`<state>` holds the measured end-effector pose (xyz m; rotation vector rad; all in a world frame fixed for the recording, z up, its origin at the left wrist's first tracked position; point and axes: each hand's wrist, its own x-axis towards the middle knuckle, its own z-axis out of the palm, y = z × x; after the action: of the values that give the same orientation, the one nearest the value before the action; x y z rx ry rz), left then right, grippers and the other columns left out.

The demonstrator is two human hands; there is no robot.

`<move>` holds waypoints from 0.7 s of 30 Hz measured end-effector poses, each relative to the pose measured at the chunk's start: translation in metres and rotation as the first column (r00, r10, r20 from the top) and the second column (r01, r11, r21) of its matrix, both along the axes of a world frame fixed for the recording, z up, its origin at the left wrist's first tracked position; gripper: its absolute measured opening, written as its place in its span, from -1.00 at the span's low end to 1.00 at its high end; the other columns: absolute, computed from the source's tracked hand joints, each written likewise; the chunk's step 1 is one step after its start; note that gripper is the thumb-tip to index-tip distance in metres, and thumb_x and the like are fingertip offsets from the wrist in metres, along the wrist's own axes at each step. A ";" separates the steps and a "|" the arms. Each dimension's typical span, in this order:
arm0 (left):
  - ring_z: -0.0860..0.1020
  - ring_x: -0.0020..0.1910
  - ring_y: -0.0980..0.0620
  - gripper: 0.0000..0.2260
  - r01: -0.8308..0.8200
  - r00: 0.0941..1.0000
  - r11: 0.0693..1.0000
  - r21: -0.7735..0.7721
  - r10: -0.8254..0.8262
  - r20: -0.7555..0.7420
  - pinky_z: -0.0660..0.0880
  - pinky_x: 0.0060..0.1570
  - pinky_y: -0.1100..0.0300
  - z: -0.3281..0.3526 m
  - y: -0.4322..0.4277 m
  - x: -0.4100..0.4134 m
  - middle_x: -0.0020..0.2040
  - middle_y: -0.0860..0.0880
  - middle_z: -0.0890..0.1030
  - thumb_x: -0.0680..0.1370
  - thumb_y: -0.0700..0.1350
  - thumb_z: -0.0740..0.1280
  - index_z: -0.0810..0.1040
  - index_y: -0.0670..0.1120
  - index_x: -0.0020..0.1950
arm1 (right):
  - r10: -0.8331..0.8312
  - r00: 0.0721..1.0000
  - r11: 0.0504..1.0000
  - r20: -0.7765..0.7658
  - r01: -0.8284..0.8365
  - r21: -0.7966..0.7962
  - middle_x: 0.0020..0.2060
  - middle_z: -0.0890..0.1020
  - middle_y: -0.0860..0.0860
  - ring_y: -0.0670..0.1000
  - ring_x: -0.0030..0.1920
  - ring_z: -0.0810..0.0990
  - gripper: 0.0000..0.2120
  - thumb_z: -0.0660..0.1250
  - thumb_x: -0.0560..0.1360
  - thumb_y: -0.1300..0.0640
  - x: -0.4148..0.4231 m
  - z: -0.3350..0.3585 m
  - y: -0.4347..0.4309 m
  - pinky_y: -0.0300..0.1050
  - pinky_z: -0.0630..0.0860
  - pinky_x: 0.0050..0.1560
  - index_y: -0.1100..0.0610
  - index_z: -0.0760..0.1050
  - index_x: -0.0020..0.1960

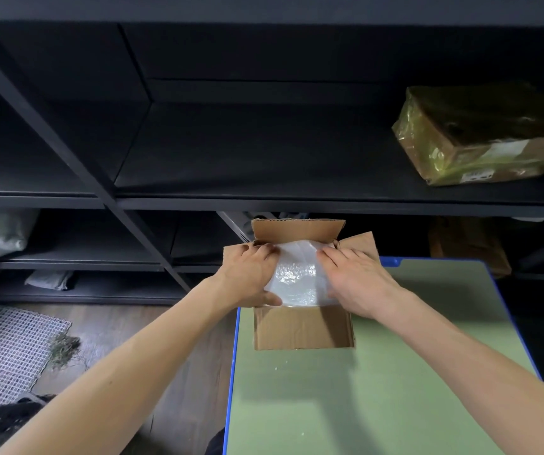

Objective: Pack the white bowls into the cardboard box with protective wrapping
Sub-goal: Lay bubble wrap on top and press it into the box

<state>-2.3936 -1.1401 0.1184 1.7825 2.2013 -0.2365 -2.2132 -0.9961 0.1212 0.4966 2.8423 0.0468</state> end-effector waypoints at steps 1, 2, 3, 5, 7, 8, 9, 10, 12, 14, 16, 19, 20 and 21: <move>0.20 0.50 -0.11 -0.13 -0.010 1.000 1.000 0.007 0.010 -0.016 0.09 0.50 -0.01 0.000 0.002 0.002 0.52 -0.09 0.24 0.46 0.36 0.33 0.14 -0.13 0.56 | -0.008 1.000 1.000 -0.001 0.008 -0.020 0.55 0.18 0.08 0.10 0.49 0.24 -0.27 0.29 0.56 0.05 -0.002 0.000 -0.001 -0.03 0.23 0.47 0.19 0.00 0.59; 0.24 0.48 -0.11 -0.12 -0.020 0.999 1.000 0.015 0.020 -0.031 0.10 0.48 0.01 -0.001 0.004 0.005 0.50 -0.08 0.27 0.44 0.39 0.33 0.17 -0.13 0.55 | -0.016 1.000 0.999 0.001 0.016 -0.043 0.56 0.15 0.08 0.10 0.52 0.20 -0.25 0.29 0.56 0.01 -0.004 -0.001 -0.002 -0.03 0.21 0.47 0.19 -0.01 0.60; 0.26 0.47 -0.11 -0.11 -0.030 0.999 0.999 0.020 0.031 -0.040 0.10 0.47 0.02 -0.002 0.005 0.008 0.48 -0.09 0.29 0.42 0.41 0.33 0.18 -0.13 0.54 | -0.023 1.000 0.998 0.002 0.023 -0.065 0.57 0.13 0.09 0.10 0.53 0.17 -0.22 0.29 0.56 -0.03 -0.005 -0.001 -0.004 -0.03 0.19 0.48 0.19 -0.03 0.60; 0.26 0.47 -0.11 -0.08 -0.044 0.998 0.999 0.017 0.045 -0.038 0.08 0.47 0.03 -0.005 0.007 0.010 0.47 -0.09 0.31 0.41 0.42 0.33 0.17 -0.14 0.55 | -0.028 1.000 0.995 0.015 0.029 -0.091 0.59 0.08 0.10 0.10 0.56 0.11 -0.15 0.29 0.55 -0.15 -0.008 -0.002 -0.005 -0.03 0.15 0.49 0.20 -0.07 0.61; 0.26 0.48 -0.11 -0.06 -0.042 0.998 0.999 0.000 0.042 -0.039 0.08 0.48 0.02 -0.006 0.007 0.008 0.48 -0.08 0.30 0.40 0.43 0.34 0.16 -0.13 0.55 | -0.028 0.999 0.996 0.030 0.030 -0.085 0.60 0.07 0.11 0.10 0.57 0.10 -0.07 0.31 0.53 -0.23 -0.007 -0.004 -0.002 -0.04 0.11 0.51 0.20 -0.09 0.61; 0.26 0.48 -0.11 -0.07 -0.033 0.998 0.999 -0.009 0.033 -0.048 0.10 0.49 0.01 -0.007 0.007 0.004 0.48 -0.07 0.31 0.39 0.43 0.35 0.17 -0.12 0.55 | -0.024 0.999 0.997 0.030 0.026 -0.071 0.60 0.08 0.10 0.09 0.57 0.11 -0.05 0.31 0.51 -0.26 -0.006 -0.005 -0.001 -0.03 0.08 0.52 0.20 -0.10 0.62; 0.28 0.47 -0.10 -0.07 -0.021 0.998 1.000 -0.017 0.020 -0.063 0.12 0.49 0.00 -0.007 0.006 0.001 0.48 -0.06 0.32 0.38 0.42 0.36 0.18 -0.11 0.54 | -0.010 1.000 0.999 0.028 0.012 -0.047 0.59 0.10 0.11 0.09 0.57 0.12 -0.04 0.31 0.51 -0.27 -0.005 -0.005 0.001 -0.02 0.04 0.54 0.20 -0.11 0.62; 0.29 0.46 -0.09 -0.06 -0.002 0.996 1.000 -0.026 0.000 -0.085 0.13 0.48 0.00 -0.008 0.005 -0.002 0.48 -0.05 0.32 0.37 0.41 0.39 0.19 -0.10 0.54 | 0.010 1.000 1.000 0.024 -0.010 -0.015 0.59 0.13 0.11 0.09 0.56 0.14 -0.04 0.30 0.51 -0.27 -0.004 -0.006 0.003 -0.01 0.00 0.54 0.22 -0.11 0.61; 0.28 0.46 -0.09 -0.06 0.044 0.990 0.998 -0.043 -0.050 -0.128 0.11 0.49 -0.01 -0.007 0.003 -0.006 0.49 -0.04 0.29 0.37 0.37 0.41 0.16 -0.09 0.56 | 0.043 0.999 0.999 0.020 -0.044 0.032 0.57 0.18 0.13 0.10 0.54 0.19 -0.03 0.28 0.51 -0.30 -0.004 -0.008 0.006 0.02 -0.03 0.55 0.24 -0.09 0.61; 0.27 0.46 -0.09 -0.07 0.059 0.987 0.997 -0.046 -0.065 -0.147 0.09 0.50 0.00 -0.008 0.001 -0.005 0.50 -0.05 0.28 0.39 0.33 0.42 0.14 -0.11 0.57 | 0.055 0.998 0.997 0.019 -0.056 0.054 0.55 0.22 0.14 0.11 0.51 0.23 -0.01 0.29 0.49 -0.31 -0.006 -0.008 0.007 0.03 -0.01 0.54 0.27 -0.08 0.60; 0.29 0.44 -0.10 -0.13 0.057 0.982 0.997 -0.045 -0.064 -0.176 0.08 0.48 0.01 -0.009 0.002 -0.001 0.46 -0.07 0.30 0.40 0.27 0.43 0.19 -0.13 0.54 | 0.065 0.998 0.995 0.022 -0.067 0.074 0.53 0.23 0.15 0.12 0.50 0.24 -0.02 0.30 0.50 -0.27 -0.008 -0.009 0.005 0.03 0.01 0.55 0.28 -0.09 0.60; 0.31 0.39 -0.13 -0.29 0.039 0.975 0.997 -0.068 -0.053 -0.215 0.08 0.48 -0.02 -0.012 0.008 0.008 0.39 -0.12 0.34 0.44 0.10 0.41 0.28 -0.17 0.48 | 0.070 0.997 0.994 0.026 -0.072 0.087 0.53 0.22 0.16 0.12 0.51 0.22 -0.05 0.31 0.51 -0.20 -0.010 -0.012 0.002 0.03 0.01 0.55 0.28 -0.10 0.60; 0.32 0.38 -0.13 -0.32 0.032 0.975 0.997 -0.074 -0.047 -0.217 0.07 0.49 -0.03 -0.011 0.010 0.009 0.38 -0.13 0.34 0.44 0.06 0.40 0.29 -0.17 0.47 | 0.064 0.998 0.995 0.022 -0.065 0.077 0.54 0.21 0.15 0.12 0.52 0.21 -0.06 0.30 0.52 -0.19 -0.010 -0.012 0.003 0.02 -0.01 0.55 0.28 -0.11 0.60; 0.31 0.39 -0.14 -0.33 0.026 0.977 0.997 -0.076 -0.041 -0.211 0.07 0.49 -0.02 -0.011 0.010 0.009 0.38 -0.13 0.34 0.45 0.05 0.40 0.28 -0.16 0.47 | 0.058 0.998 0.996 0.017 -0.059 0.062 0.55 0.20 0.15 0.11 0.53 0.19 -0.08 0.29 0.53 -0.18 -0.008 -0.012 0.003 0.02 -0.03 0.55 0.27 -0.12 0.60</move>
<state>-2.3849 -1.1300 0.1071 1.8307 2.2733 -0.5314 -2.2214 -0.9928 0.1095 0.4243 2.8469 0.1495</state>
